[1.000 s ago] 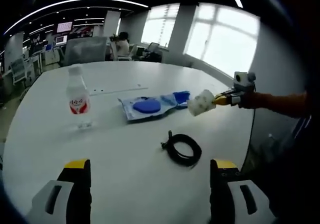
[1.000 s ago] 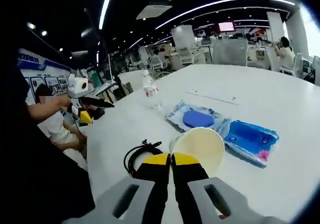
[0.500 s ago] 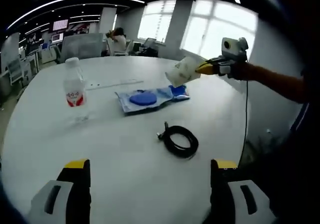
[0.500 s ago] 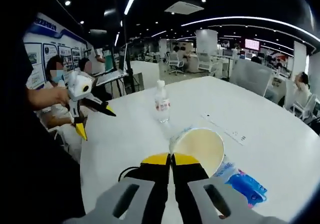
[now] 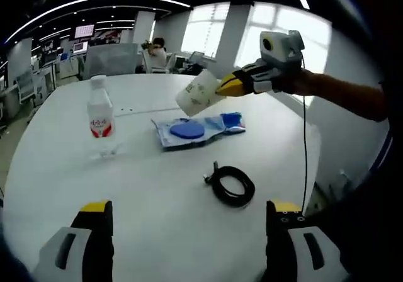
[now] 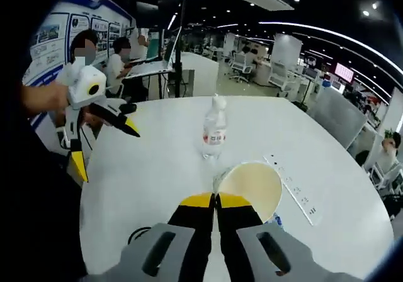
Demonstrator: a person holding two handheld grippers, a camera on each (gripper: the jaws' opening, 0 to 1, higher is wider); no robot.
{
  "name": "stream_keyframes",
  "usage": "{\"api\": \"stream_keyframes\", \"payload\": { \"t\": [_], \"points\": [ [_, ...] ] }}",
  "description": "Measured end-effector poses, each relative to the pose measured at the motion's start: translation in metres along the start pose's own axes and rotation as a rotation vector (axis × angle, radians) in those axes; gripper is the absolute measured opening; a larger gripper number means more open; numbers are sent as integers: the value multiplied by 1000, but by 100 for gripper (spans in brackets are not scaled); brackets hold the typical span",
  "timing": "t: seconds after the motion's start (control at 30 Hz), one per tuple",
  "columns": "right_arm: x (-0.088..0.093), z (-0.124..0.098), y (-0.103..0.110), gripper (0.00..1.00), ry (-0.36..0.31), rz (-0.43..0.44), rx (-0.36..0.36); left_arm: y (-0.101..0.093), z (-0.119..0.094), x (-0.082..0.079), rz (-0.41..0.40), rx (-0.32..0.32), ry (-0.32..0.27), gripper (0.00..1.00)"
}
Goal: Arrange the tabletop items into an orderly group along one side of the table until the central work area is clear of visible clutter.
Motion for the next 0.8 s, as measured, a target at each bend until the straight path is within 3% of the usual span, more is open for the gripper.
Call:
{"api": "stream_keyframes", "payload": {
  "t": [0.27, 0.43, 0.8],
  "points": [
    [-35, 34, 10, 0, 48, -47, -32, -1, 2, 0, -13, 15, -21, 100],
    [-44, 53, 5, 0, 107, -72, -28, 0, 2, -1, -15, 9, -32, 100],
    [-62, 82, 10, 0, 159, -110, -17, -1, 7, 2, -10, 24, -25, 100]
  ]
}}
Point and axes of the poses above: the point that each gripper's makers call its tool centre point, and the gripper's own axes: z roughly forward along the fingers, y roughly to its left, x roughly out of its underside, the point moved 6 cm from there along -z, roughly backward along the fingers, and after that the axes turned 15 degrees about y, right-handed, at the moved point
